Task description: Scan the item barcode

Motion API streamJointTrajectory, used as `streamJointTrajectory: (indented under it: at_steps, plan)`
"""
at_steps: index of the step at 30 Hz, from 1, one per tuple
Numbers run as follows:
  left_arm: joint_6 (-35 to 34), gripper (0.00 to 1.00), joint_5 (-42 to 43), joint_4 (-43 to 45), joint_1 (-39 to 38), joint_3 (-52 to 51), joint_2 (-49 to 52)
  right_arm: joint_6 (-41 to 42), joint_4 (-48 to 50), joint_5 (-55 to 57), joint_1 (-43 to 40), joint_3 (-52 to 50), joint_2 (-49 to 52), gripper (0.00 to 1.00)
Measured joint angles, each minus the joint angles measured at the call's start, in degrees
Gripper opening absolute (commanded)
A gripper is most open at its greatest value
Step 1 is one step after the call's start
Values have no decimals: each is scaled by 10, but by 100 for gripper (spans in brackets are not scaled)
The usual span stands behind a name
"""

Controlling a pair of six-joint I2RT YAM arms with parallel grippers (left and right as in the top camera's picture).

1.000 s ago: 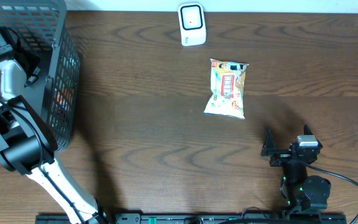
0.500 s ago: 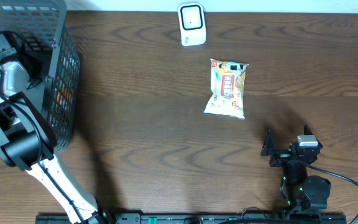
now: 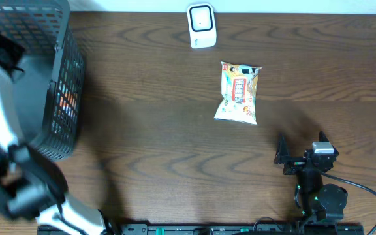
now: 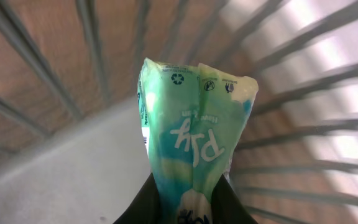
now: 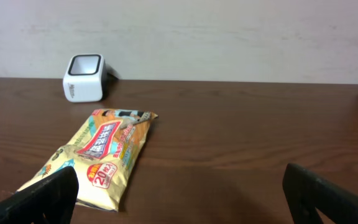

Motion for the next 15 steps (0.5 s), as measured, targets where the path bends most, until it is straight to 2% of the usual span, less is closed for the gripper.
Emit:
streamJointTrajectory:
  at_steps: [4, 9, 13, 15]
  plan:
    - [-6, 7, 77, 21, 0, 4, -147, 0, 0, 0, 0, 0, 0, 99]
    - [-33, 8, 176, 21, -26, 4, -255, 0, 0, 0, 0, 0, 0, 99]
    - [-35, 7, 236, -27, -135, 5, -281, 0, 0, 0, 0, 0, 0, 99]
    - [-11, 7, 249, -62, -206, 5, -264, 0, 0, 0, 0, 0, 0, 99]
